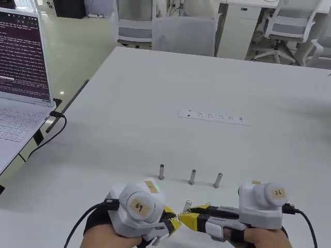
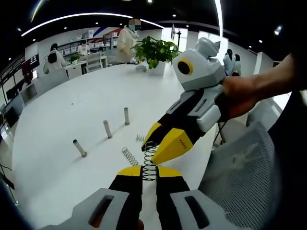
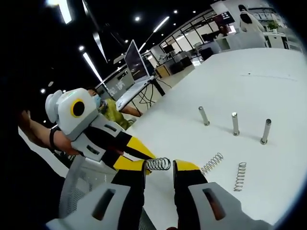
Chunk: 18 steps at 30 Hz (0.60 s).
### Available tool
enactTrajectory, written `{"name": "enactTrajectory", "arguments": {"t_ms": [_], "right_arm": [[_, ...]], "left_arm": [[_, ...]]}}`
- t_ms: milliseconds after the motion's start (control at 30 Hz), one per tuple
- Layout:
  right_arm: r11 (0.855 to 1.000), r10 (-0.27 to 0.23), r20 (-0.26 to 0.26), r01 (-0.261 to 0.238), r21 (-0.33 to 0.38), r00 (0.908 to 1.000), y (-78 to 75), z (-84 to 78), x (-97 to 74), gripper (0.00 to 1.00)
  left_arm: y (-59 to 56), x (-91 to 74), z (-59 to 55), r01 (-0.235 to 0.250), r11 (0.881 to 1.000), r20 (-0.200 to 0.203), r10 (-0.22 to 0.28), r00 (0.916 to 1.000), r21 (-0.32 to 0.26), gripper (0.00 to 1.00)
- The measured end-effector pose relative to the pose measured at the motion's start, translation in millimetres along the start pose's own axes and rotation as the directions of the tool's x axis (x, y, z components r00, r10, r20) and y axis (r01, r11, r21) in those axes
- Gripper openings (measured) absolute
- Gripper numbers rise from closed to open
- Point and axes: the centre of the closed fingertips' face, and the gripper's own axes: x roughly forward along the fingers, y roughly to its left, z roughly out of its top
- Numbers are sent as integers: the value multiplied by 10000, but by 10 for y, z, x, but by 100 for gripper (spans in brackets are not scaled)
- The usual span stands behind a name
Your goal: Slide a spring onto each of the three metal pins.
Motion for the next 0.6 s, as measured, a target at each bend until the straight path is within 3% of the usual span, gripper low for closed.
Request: {"name": "enactTrajectory", "arguments": {"t_ms": [600], "right_arm": [[9992, 139, 402, -154, 361, 9991, 11, 118, -31, 11]], "left_arm": [[26, 27, 32, 4, 9999, 158, -6, 9999, 129, 2]]}}
